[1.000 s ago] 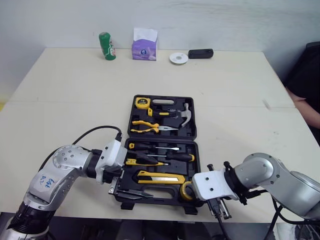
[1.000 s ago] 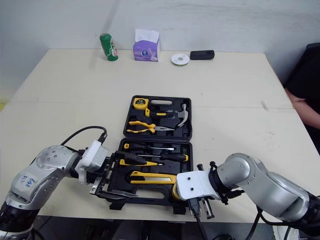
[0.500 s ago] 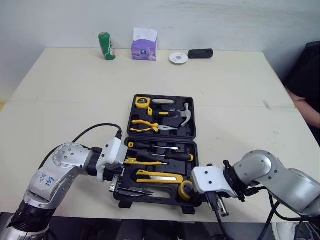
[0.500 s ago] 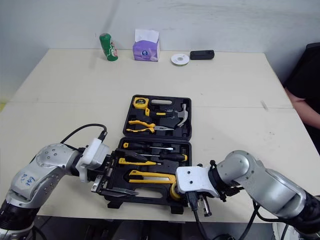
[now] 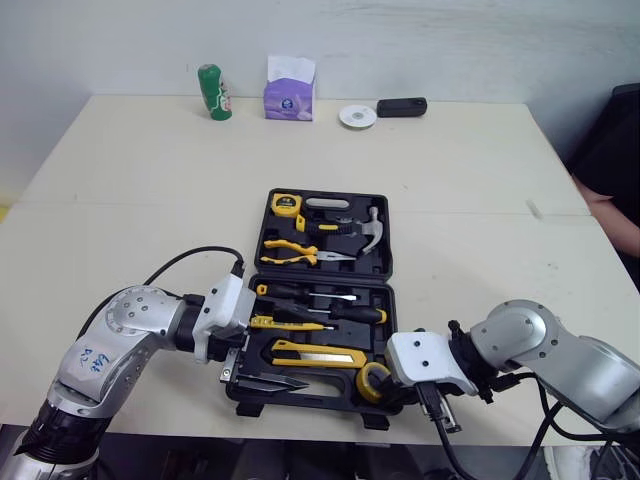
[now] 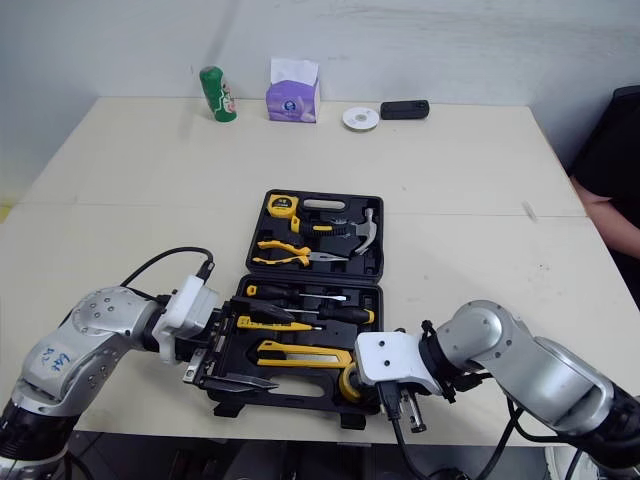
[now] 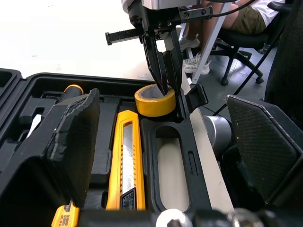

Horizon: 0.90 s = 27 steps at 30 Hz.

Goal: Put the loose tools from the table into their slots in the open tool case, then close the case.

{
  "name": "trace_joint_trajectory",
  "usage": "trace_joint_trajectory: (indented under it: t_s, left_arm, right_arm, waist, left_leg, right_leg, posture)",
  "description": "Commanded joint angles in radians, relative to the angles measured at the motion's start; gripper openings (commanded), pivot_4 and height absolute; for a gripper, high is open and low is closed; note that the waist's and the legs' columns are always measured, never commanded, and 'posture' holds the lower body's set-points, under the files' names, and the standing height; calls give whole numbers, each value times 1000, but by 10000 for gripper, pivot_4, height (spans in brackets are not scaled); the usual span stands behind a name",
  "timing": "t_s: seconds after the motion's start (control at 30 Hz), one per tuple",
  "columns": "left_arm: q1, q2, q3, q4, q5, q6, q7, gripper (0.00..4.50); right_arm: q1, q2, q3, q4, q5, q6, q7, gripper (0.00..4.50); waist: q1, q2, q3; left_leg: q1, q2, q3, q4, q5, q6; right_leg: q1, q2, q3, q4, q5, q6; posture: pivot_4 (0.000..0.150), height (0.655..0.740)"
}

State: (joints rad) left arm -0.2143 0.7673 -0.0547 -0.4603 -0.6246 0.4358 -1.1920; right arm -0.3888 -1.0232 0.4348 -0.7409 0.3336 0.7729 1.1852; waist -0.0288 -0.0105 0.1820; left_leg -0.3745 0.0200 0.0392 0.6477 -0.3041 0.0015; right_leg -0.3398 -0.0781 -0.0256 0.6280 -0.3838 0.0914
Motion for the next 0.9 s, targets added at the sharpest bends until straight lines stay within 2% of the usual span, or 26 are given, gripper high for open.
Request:
trace_joint_trajectory:
  t_s: [0.03,0.23,0.33,0.4,0.43,0.73,0.9]
  left_arm:
    - [0,13,12,-26,-4,0,1,45000]
    - [3,12,13,-24,-3,-5,-2,45000]
    - [8,13,15,-24,-4,-6,-5,45000]
    - [16,18,21,-23,-8,-6,-9,45000]
    - [21,21,23,-23,-8,-7,-12,45000]
    - [48,34,37,-13,-1,-27,-18,45000]
    - [62,32,55,-1,4,-53,-18,45000]
  right_arm:
    - [5,-7,36,3,-51,-14,-12,299]
    - [6,-6,28,-1,-44,4,-3,299]
    - [15,6,0,-5,-24,-18,-4,11305]
    - [29,3,-40,-4,4,-55,16,21363]
    - [37,3,-65,-5,29,-56,25,24491]
    - [127,-6,-262,-3,220,-56,74,24491]
    - [241,124,-408,62,342,-160,51,24491]
  waist:
    - [0,0,0]
    - [0,0,0]
    - [1,0,0]
    - [1,0,0]
    - [1,0,0]
    - [2,0,0]
    - [2,0,0]
  left_leg:
    - [0,0,0,0,0,0]
    - [1,0,0,0,0,0]
    - [1,0,0,0,0,0]
    - [0,0,0,0,0,0]
    - [0,0,0,0,0,0]
    - [0,0,0,0,0,1]
    - [0,0,0,0,0,1]
  right_leg:
    - [0,0,0,0,0,0]
    - [1,0,0,0,0,0]
    - [1,0,0,0,0,0]
    - [0,0,0,0,0,0]
    - [0,0,0,0,0,0]
    - [0,0,0,-1,0,0]
    - [0,0,-1,-1,0,0]
  posture:
    - [1500,7400]
    - [1500,7400]
    - [1500,7400]
    - [1500,7400]
    - [1500,7400]
    - [1500,7400]
    - [1500,7400]
